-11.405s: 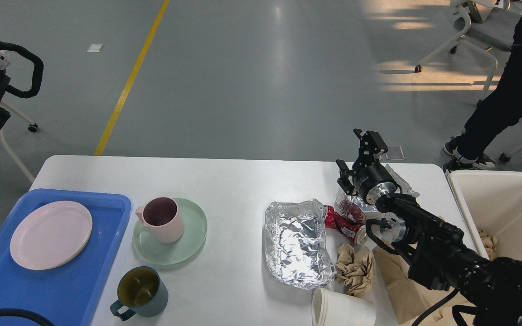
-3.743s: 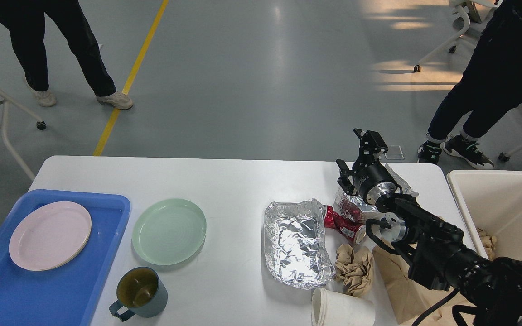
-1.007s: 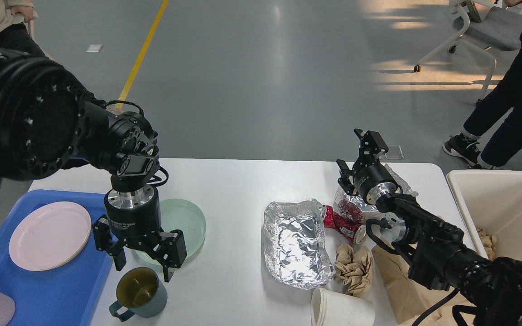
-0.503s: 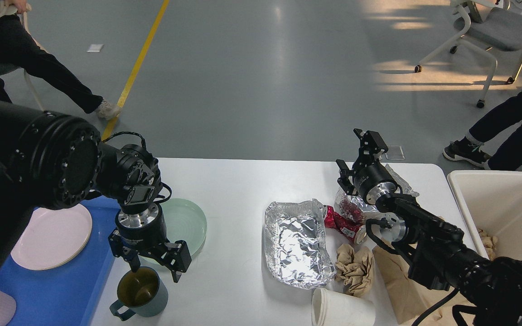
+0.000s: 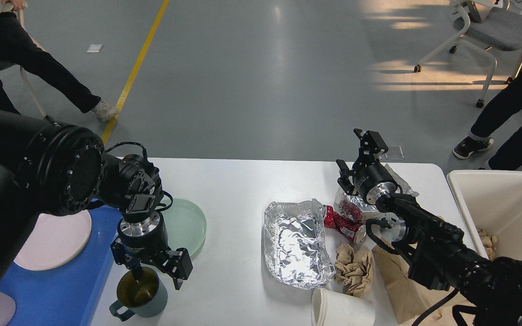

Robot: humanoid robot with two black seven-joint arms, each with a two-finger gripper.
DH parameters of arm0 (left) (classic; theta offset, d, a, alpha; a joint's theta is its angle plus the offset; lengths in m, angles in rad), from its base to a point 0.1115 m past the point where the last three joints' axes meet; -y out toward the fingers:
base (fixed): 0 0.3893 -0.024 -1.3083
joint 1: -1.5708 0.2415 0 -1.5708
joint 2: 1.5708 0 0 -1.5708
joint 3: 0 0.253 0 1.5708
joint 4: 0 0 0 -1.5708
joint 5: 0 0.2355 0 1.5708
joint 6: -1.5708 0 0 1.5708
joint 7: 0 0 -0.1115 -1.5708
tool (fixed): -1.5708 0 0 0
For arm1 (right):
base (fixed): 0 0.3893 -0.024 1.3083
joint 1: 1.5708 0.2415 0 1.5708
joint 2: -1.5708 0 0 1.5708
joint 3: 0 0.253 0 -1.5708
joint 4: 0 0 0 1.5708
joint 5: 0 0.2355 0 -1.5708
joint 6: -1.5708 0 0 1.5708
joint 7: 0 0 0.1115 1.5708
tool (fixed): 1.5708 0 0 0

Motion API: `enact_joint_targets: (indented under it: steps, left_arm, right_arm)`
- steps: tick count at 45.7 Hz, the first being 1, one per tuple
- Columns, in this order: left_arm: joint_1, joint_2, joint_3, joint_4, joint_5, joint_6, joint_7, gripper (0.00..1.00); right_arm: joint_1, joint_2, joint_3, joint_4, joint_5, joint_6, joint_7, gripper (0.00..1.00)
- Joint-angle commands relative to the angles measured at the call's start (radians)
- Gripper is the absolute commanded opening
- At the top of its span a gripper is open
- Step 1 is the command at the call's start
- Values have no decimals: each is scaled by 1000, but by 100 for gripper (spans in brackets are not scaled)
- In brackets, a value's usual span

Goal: Tidy desktop
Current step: 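Move the left gripper down over the dark teal mug of tea, then close the left gripper on the dark teal mug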

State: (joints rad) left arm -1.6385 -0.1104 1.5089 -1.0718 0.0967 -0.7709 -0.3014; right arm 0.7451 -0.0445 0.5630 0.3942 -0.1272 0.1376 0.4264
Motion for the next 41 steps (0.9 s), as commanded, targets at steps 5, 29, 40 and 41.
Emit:
enact_joint_targets:
  steps: [5,29,40,41]
  left_arm:
    - [71,0,-9,44,-2,54,1,96]
    - [103,0,-9,53,-14,133,-7,38]
    - [91,2,-7,52,-14,33,-7,0]
    - [91,2,-7,52,-14,22,-7,0]
  right_arm:
    - [0,0,0,0,0,0,0,100]
    - [0,0,0,0,0,0,0,100]
    - [0,0,0,0,0,-1,0,100]
    - [-1,0,0,0,0,0,0,100]
